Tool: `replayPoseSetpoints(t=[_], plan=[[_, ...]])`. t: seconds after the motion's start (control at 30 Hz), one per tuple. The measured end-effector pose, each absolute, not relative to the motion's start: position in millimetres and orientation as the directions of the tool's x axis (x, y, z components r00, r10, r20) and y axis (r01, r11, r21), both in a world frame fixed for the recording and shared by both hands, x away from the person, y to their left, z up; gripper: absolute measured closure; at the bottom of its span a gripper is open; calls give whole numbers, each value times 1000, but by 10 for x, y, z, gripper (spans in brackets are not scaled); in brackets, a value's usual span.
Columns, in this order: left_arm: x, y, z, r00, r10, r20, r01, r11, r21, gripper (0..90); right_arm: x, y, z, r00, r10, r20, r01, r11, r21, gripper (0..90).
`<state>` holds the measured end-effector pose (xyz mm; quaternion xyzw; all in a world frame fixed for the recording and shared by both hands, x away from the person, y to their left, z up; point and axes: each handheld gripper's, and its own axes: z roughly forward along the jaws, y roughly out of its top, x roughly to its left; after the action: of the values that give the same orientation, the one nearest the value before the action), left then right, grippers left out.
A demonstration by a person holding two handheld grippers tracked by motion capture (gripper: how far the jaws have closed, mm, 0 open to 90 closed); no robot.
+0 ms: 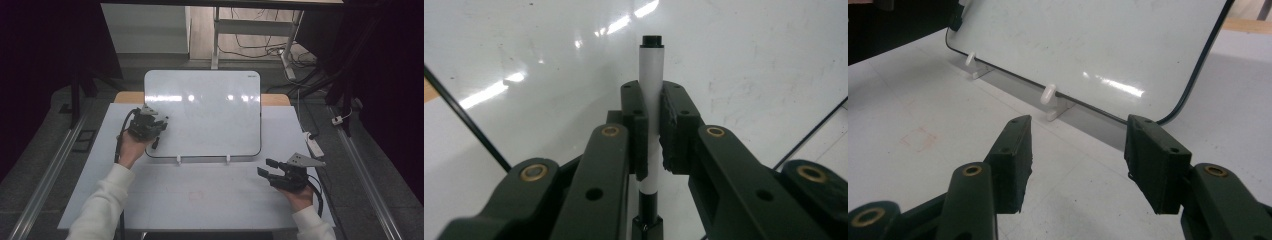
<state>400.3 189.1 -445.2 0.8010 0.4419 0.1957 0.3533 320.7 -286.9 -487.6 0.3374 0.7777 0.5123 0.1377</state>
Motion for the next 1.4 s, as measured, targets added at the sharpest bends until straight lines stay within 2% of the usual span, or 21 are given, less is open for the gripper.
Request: replayPoseSetpoints(t=[0.27,0.47,0.57,0.73,0.93,1.17,1.4], plan=[[4011,1880,-4493,531,847,42,548,-380,745,793,3209,-2876,-4880,-737,663,133,383,247,890,441],[3996,1879,-4516,529,847,52,532,-379,757,727,3210,-2869,-4889,-740,660,130,384,255,888,440],[3954,1898,-4492,530,846,52,515,-371,773,647,3212,-2874,-4888,-741,660,128,380,254,889,440],[3802,1958,-4427,548,836,18,484,-335,809,518,3223,-2898,-4898,-736,668,112,375,264,889,438],[3424,2023,-4417,596,803,-2,446,-330,832,387,3204,-2886,-4899,-744,668,14,320,338,885,435],[3066,2152,-4464,630,773,-71,449,-288,846,316,3220,-2903,-4896,-738,675,-12,297,341,892,429],[2843,2253,-4665,643,755,-126,482,-271,833,302,3230,-2957,-4923,-726,684,-71,269,378,886,416]])
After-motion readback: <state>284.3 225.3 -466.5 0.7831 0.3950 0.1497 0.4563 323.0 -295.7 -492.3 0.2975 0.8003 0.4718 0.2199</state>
